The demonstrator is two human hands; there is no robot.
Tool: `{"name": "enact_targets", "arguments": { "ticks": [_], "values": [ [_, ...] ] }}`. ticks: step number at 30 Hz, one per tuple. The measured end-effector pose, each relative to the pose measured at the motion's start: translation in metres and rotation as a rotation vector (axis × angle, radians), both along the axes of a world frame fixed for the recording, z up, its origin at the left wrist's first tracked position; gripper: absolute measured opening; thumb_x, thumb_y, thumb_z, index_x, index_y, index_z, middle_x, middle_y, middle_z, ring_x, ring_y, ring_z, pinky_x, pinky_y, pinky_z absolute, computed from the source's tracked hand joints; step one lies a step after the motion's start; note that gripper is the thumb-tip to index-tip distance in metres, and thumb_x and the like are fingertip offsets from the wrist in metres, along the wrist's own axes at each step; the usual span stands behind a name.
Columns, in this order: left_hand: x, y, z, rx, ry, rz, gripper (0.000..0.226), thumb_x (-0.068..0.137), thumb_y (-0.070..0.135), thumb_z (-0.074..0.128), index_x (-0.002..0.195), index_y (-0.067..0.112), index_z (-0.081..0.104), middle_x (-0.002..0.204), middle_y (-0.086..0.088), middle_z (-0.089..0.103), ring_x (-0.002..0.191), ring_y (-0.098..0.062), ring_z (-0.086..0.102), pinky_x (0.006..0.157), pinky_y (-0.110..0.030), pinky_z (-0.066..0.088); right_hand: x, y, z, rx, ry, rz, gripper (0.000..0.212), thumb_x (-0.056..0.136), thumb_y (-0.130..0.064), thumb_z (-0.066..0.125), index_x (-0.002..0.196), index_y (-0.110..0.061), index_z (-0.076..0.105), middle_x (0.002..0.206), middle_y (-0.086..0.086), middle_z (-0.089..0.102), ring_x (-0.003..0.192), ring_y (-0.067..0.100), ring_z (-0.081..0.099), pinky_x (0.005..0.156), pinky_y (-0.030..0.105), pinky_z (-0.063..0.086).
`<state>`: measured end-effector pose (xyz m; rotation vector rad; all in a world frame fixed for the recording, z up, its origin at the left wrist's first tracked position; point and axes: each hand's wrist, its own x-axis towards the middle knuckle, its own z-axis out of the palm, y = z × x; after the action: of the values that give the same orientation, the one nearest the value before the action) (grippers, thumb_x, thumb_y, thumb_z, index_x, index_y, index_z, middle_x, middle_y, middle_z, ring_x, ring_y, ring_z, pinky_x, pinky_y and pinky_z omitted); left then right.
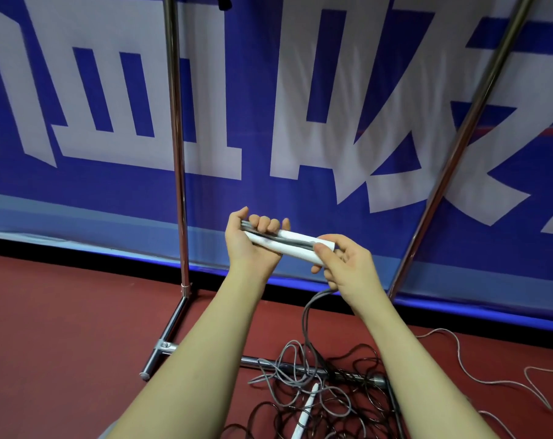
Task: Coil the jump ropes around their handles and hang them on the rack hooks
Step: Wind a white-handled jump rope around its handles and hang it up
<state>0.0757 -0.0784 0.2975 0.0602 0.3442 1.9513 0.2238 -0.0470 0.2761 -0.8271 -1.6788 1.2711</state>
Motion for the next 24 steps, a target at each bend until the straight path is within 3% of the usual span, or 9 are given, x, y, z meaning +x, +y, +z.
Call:
{"name": "enact_targets", "arguments": {
  "ticks": [3, 6, 8, 11, 13, 15, 18, 21, 24],
  "values": [
    [-0.003, 0.004, -0.006, -0.147, 0.299, 0.079, 0.033, 0.099, 0.027, 0.049, 0.071, 0.011, 0.056, 0.066, -0.004, 0.063, 0.070, -0.021, 0.063, 0.074, -0.035, 0.052, 0.005, 0.007, -0.005, -0.009, 0.004, -0.063, 0.005, 0.095, -0.016, 0.057, 0.096, -0.014, 0.061, 0.060, 0.007, 0.062, 0.039, 0.006, 0.034, 0.042, 0.022, 0.030],
    [-0.006, 0.004, -0.021, -0.322, 1.072, 0.381, 0.016, 0.097, 0.022, 0.054, 0.093, 0.018, 0.069, 0.099, 0.006, 0.067, 0.101, -0.013, 0.060, 0.089, -0.025, 0.048, 0.012, 0.012, -0.008, 0.069, -0.132, -0.121, 0.008, 0.095, -0.019, 0.058, 0.097, -0.012, 0.062, 0.071, 0.012, 0.065, 0.041, 0.001, 0.046, 0.048, 0.019, 0.034],
    [-0.012, 0.001, -0.031, -0.221, 1.646, 0.484, 0.026, 0.090, 0.028, 0.055, 0.110, 0.019, 0.069, 0.115, 0.008, 0.063, 0.114, -0.007, 0.052, 0.098, -0.014, 0.038, 0.013, 0.012, -0.009, 0.087, -0.164, -0.114, 0.011, 0.095, -0.018, 0.058, 0.099, -0.008, 0.061, 0.075, 0.013, 0.065, 0.042, -0.001, 0.050, 0.047, 0.012, 0.035],
    [-0.020, -0.002, -0.037, 0.020, 2.410, 0.503, 0.053, 0.082, 0.037, 0.047, 0.127, 0.013, 0.062, 0.118, 0.001, 0.066, 0.109, -0.016, 0.059, 0.101, -0.030, 0.041, 0.014, 0.009, -0.007, 0.057, -0.135, -0.090, 0.012, 0.095, -0.017, 0.057, 0.100, -0.006, 0.062, 0.071, 0.009, 0.063, 0.042, -0.001, 0.050, 0.045, 0.011, 0.036],
    [-0.025, -0.001, -0.041, 0.132, 2.727, 0.706, 0.057, 0.083, 0.043, 0.045, 0.125, 0.010, 0.063, 0.103, 0.000, 0.071, 0.088, -0.021, 0.067, 0.087, -0.035, 0.051, 0.015, 0.009, -0.004, -0.009, -0.113, -0.053, 0.016, 0.096, -0.018, 0.057, 0.101, -0.004, 0.063, 0.068, 0.011, 0.062, 0.038, 0.002, 0.043, 0.042, 0.015, 0.034],
    [-0.030, 0.000, -0.038, 0.205, 2.806, 0.820, 0.053, 0.086, 0.043, 0.044, 0.122, 0.010, 0.066, 0.084, 0.000, 0.070, 0.066, -0.022, 0.065, 0.065, -0.029, 0.052, 0.016, 0.007, -0.002, -0.096, -0.092, 0.002, 0.020, 0.097, -0.022, 0.055, 0.101, -0.005, 0.065, 0.062, 0.011, 0.061, 0.038, 0.006, 0.033, 0.041, 0.019, 0.028],
    [-0.031, -0.007, -0.031, 0.269, 2.834, 0.933, 0.050, 0.087, 0.044, 0.043, 0.118, 0.015, 0.069, 0.061, 0.002, 0.056, 0.045, -0.018, 0.052, 0.043, -0.021, 0.033, 0.017, 0.004, -0.001, -0.158, -0.054, 0.072, 0.023, 0.098, -0.026, 0.053, 0.095, -0.007, 0.065, 0.056, 0.008, 0.058, 0.040, 0.008, 0.027, 0.040, 0.019, 0.024],
    [-0.032, -0.013, -0.030, 0.267, 2.786, 0.866, 0.052, 0.085, 0.047, 0.042, 0.116, 0.017, 0.071, 0.056, 0.002, 0.049, 0.037, -0.017, 0.046, 0.041, -0.016, 0.018, 0.016, 0.004, -0.001, -0.146, -0.088, 0.051, 0.028, 0.098, -0.034, 0.051, 0.092, -0.012, 0.067, 0.058, 0.008, 0.056, 0.039, 0.007, 0.032, 0.041, 0.018, 0.027],
    [-0.030, -0.017, -0.026, 0.089, 2.767, 0.642, 0.049, 0.091, 0.046, 0.051, 0.133, 0.022, 0.058, 0.075, 0.000, 0.061, 0.058, -0.020, 0.060, 0.046, -0.022, 0.029, 0.017, 0.004, 0.000, -0.067, -0.174, 0.031, 0.027, 0.098, -0.039, 0.048, 0.104, -0.021, 0.068, 0.067, 0.002, 0.056, 0.045, 0.007, 0.037, 0.047, 0.018, 0.035]
  ]
}}
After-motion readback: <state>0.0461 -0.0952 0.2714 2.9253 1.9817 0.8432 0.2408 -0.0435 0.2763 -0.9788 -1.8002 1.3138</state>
